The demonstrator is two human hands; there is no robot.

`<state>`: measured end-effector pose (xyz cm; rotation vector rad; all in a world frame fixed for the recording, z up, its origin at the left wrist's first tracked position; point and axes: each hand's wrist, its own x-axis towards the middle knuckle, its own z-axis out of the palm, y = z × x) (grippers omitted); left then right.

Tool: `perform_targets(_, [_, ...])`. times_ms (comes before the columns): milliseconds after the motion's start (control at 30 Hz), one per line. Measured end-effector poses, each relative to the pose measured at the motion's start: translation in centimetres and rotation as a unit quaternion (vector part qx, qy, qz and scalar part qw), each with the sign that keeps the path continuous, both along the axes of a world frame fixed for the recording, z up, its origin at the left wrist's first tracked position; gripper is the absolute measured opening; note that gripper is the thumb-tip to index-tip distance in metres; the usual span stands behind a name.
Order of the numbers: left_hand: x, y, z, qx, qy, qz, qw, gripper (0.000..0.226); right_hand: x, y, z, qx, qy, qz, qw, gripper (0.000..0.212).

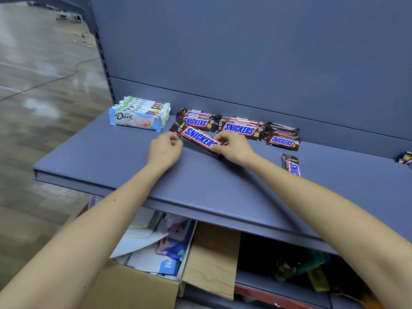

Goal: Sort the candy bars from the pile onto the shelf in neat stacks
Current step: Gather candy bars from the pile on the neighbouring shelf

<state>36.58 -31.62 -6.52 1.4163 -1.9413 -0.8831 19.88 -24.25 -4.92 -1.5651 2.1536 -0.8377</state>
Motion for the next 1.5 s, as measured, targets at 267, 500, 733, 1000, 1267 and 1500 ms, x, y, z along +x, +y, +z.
perform_targets(267, [0.5,0.1,-1.6,-0.120,-0.061,-0.036,0.990,0.024,0.3,-0.8,-0.5,0.010,0.030,-0.030,0.999,0.026])
perform_targets(500, [0.5,0.5,-1.8,-0.159,-0.140,-0.070,0.975,0.023,0.7,-1.5,-0.6,0.000,0.070,-0.040,0.997,0.029])
perform_targets(733, [0.6,0.3,-1.8,-0.124,-0.132,-0.054,0.982,0.023,0.6,-3.0,-0.8,-0.018,0.151,-0.069,0.986,0.036])
perform_targets(1000, [0.5,0.3,-1.8,-0.130,-0.162,-0.057,0.976,0.023,0.3,-3.4,-1.0,-0.022,0.171,-0.073,0.982,0.035])
perform_targets(1267, [0.3,0.2,-1.7,-0.135,-0.178,-0.066,0.973,0.025,-4.0,0.4,-0.6,0.008,0.231,-0.134,0.964,0.031])
perform_targets(1500, [0.4,0.3,-1.6,-0.132,-0.177,-0.068,0.973,0.024,-6.8,2.2,-0.5,0.008,0.251,-0.193,0.949,0.031])
